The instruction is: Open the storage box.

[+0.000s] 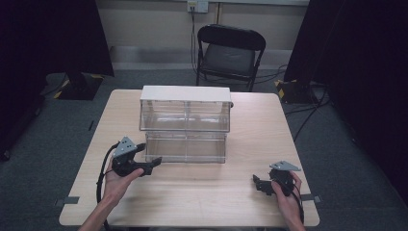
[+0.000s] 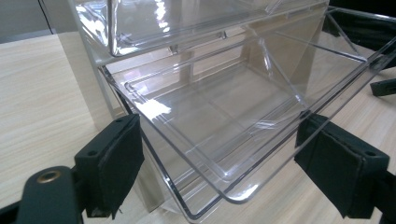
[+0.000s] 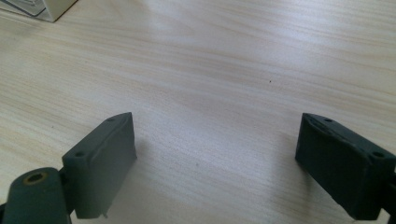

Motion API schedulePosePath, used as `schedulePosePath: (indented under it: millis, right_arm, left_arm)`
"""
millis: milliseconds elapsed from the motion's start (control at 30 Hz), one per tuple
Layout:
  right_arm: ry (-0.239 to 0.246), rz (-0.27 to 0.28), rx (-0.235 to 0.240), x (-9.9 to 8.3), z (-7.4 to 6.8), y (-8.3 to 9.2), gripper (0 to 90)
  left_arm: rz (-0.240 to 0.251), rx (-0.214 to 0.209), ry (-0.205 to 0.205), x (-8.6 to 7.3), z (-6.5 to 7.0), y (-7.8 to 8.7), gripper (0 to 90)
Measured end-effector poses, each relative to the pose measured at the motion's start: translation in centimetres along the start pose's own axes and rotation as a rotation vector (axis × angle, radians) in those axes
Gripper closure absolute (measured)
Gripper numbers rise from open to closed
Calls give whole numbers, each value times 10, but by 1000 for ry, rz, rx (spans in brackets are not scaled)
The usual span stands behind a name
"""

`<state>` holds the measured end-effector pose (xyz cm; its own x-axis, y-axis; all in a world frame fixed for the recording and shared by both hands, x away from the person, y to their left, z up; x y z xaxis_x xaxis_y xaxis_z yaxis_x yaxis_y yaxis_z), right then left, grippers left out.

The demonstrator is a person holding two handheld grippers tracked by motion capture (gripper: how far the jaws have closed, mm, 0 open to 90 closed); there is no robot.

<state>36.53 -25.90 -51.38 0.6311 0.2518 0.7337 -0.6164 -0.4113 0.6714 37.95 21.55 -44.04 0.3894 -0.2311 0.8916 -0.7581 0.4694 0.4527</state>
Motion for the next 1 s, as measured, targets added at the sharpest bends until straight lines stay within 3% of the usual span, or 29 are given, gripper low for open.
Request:
schedulePosePath:
  millis: [467, 667, 1000]
  right_arm:
    - [0, 0, 0, 0, 0, 0, 114]
    - [0, 0, 0, 0, 0, 0, 114]
    - [0, 0, 0, 0, 0, 0, 114]
  left_arm:
    - [9, -16, 42, 6, -1, 2, 155]
    - [2, -14, 28, 8, -2, 2, 156]
    - [11, -23, 41, 12, -4, 2, 155]
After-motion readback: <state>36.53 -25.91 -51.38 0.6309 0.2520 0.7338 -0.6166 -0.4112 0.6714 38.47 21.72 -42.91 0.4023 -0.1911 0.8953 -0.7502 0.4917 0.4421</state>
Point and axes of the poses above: each handheld gripper's, and its own axes: y roughly backward along the jaws, x roughly out of its top, z roughly to its right, the point moved 2 cm from there along -y, roughly forward along the jaws, and after that the axes turned 10 degrees about x, right-handed, at the moved point
